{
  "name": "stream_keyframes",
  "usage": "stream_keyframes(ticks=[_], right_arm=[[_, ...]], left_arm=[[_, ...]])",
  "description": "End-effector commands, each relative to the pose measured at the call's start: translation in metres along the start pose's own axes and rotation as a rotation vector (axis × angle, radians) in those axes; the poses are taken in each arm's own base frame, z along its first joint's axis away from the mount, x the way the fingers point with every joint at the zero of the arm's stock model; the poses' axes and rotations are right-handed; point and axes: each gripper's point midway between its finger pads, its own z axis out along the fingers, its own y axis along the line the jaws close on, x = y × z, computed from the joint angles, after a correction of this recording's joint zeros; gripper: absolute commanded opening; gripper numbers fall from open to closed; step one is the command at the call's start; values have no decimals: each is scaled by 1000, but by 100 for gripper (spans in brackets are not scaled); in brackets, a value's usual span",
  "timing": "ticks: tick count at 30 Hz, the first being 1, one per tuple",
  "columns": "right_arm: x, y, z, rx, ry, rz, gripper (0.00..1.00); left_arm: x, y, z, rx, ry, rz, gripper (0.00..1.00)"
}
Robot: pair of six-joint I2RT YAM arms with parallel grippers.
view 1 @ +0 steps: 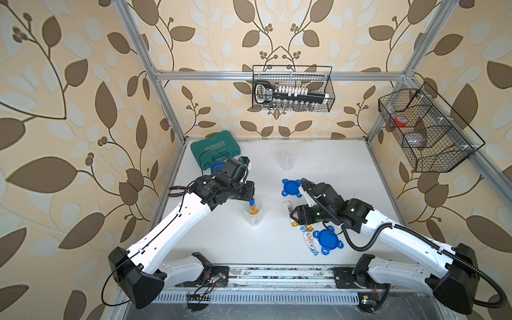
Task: Pack away toiletry kits
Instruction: Place the toiletry item into the container.
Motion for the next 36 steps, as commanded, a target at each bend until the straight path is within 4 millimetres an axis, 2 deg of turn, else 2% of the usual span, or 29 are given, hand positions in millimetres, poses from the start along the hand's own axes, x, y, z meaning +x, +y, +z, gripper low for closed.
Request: stream_keyframes(ticks=[1,6,18,23,30,34,36], right_arm=[[34,-32,1,131,103,90,70],[43,-41,-1,171,126,121,70],[73,-52,4,201,242,143,70],[82,-53,10,200,289,147,69],[91,-54,13,202,319,146,67],[105,-55,20,194,374,143,66],[109,-61,20,238,386,129,65]], left_arm=[[-23,9,6,-77,-126,64,0],[-19,7,19,-96,-117,131,0],[17,20,16,-125,-92,184,0],[31,24,27,-122,-67,196,0],[34,21,38,-103,-54,191,0],[29,15,34,-79,-64,194,24],[25,13,32,-74,-67,194,32]])
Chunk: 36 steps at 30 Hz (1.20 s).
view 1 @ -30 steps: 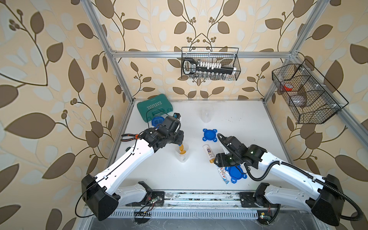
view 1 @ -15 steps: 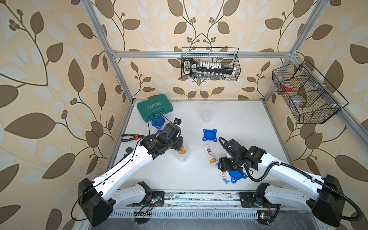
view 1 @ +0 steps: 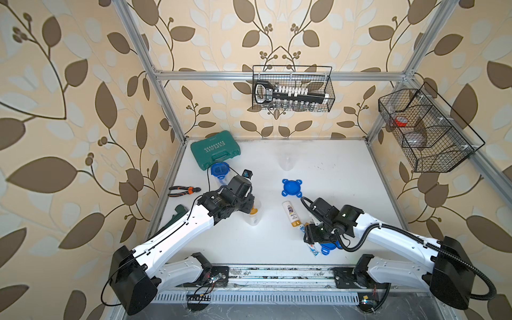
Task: Pack away toiletry kits
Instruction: Place the toiletry item into the container, then pick up the toiletry item from the center of the board.
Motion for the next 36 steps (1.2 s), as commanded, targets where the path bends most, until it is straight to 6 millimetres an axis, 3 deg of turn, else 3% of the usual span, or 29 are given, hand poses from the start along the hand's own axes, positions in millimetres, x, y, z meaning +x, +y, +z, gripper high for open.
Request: stream_keyframes(ticks=[1,5,11,14,18,22,31,36], right_arm=[[12,-10,6,63,48,-8,64],[17,-15,11,92,58,-23,58],[33,-11,35,97,97,-49,58],[34,-23,46,170,105,-57,58],[23,-35,49,260,58,-50,58],[13,-30,51,269,39,-71,52],[28,-17,68,229,104,-110,26],[19,-9,58,172,29,-114,16]], left_arm=[[-19,-13,-10,50,-47,10,34],[-22,-15,-15,66,-52,2,46],[-27,-16,-32,89,-74,-49,65],[-27,-19,-43,118,-75,-79,69],[-30,-18,-58,133,-92,-120,72],[-36,-13,-70,116,-125,-149,73],[-49,-8,-85,86,-156,-133,73],[-44,-3,-84,58,-112,-144,72]])
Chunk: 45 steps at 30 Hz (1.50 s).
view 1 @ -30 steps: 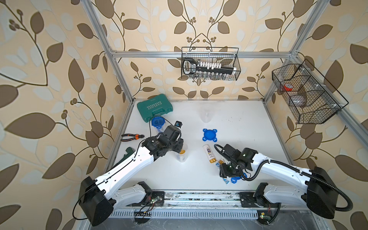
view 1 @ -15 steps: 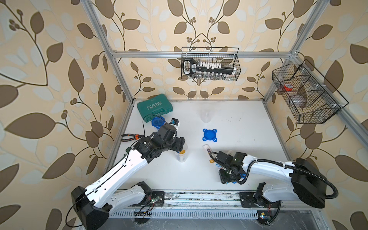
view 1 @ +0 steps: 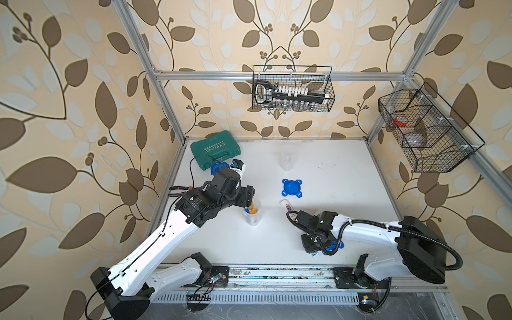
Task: Pack away toiletry kits
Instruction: Pick up the toiletry item from the center of the board.
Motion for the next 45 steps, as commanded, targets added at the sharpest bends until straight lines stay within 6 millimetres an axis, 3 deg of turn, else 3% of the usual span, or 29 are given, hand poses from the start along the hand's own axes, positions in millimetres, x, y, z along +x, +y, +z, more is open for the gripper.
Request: stream_keyframes(ticks=[1,6,10,15,17,22,27,33,40,43,45], right_arm=[[-2,7,5,-63,-50,-16,14],[-37,31,-41,-209,-276,-72,11],[-58,61,-94,-375,-463,-160,11],[-78,91,-157,-529,-641,-248,13],[-85,106,-179,-588,-685,-281,13],[-98,137,-212,-713,-740,-293,13],[-107,155,-230,-788,-768,-288,13],[-109,158,-238,-806,-789,-294,13],[-111,158,-235,-814,-777,-269,14],[-114,154,-231,-792,-755,-233,27],[-116,144,-222,-742,-716,-177,51]], left_arm=[[0,0,-7,-12,25,-4,72],[17,-21,-10,104,136,-45,72],[30,-57,-12,296,249,-77,79],[21,-87,-8,463,230,-181,98],[15,-95,-5,514,211,-220,99],[12,-102,8,527,228,-244,95],[13,-104,17,526,244,-235,79],[18,-105,24,536,259,-249,59],[20,-103,20,528,257,-209,20],[24,-94,17,481,256,-165,4],[23,-86,12,437,238,-128,0]])
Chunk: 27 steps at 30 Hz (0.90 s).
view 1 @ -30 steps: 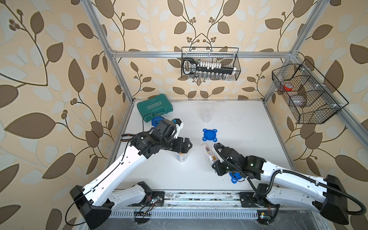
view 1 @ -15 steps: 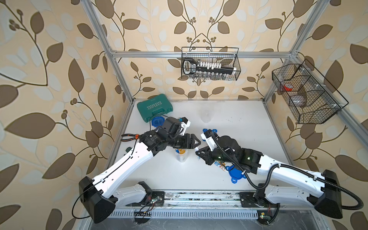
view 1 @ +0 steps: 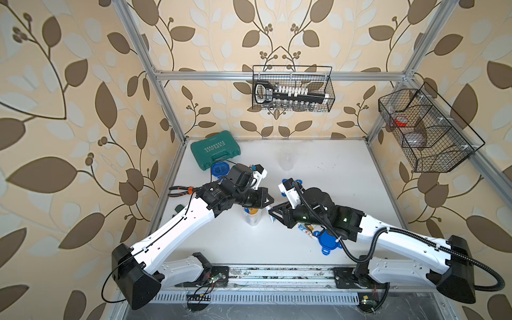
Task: Pack away toiletry kits
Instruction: Pick up the toiletry item from the center of the board, then place the toiletry item into the container.
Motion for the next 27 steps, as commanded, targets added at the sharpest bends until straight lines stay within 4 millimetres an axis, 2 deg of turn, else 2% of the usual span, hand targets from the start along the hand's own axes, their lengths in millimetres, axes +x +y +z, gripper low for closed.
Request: stream_keyframes(ticks=[1,3,6,9,10,12,16,20,24,27], right_arm=[[-7,-11,-5,78,8,72,63],[2,-30,-15,185,42,114,82],[18,-78,-49,441,96,193,92],[55,-135,-94,681,207,382,96],[65,-143,-102,709,225,415,100],[82,-154,-117,758,247,474,100],[111,-167,-126,800,276,589,100],[126,-174,-136,854,286,632,100],[147,-177,-145,876,305,686,100],[155,-183,-154,898,294,744,100]], left_arm=[[-2,1,-22,-70,-45,102,0],[-6,10,-33,-140,-88,140,0],[-18,25,-47,-250,-173,195,0],[-33,36,-56,-346,-249,237,0],[-38,39,-58,-369,-267,247,0],[-48,44,-59,-412,-304,265,0],[-64,55,-55,-485,-364,298,0],[-77,63,-42,-522,-382,315,0],[-79,67,-25,-512,-362,302,0],[-76,75,-18,-515,-373,283,0]])
